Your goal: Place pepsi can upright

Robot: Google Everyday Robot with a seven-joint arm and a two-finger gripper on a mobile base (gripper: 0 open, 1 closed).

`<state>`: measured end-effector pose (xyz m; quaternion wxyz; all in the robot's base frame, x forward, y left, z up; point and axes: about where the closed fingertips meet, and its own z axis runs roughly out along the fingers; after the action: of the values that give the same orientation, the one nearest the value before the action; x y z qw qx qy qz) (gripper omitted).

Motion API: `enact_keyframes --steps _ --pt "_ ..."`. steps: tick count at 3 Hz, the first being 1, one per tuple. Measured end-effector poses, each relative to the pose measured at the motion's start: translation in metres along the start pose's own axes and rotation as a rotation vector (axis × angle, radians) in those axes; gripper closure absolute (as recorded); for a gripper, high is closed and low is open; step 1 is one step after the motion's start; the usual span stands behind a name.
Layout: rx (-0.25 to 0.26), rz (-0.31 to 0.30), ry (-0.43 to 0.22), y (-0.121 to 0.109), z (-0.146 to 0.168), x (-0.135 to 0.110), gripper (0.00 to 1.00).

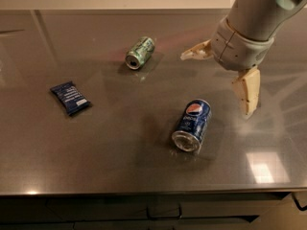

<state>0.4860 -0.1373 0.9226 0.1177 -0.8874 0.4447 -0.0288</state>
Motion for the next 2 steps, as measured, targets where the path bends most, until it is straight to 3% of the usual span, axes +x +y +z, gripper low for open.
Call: enact_keyframes --steps 1,2 --pt "-0.142 -0.356 -0.064 0.0280 0.0379 -0.0376 0.00" --pt "-0.162 -0.420 -0.075 0.0337 0.0450 -0.0443 0.00"
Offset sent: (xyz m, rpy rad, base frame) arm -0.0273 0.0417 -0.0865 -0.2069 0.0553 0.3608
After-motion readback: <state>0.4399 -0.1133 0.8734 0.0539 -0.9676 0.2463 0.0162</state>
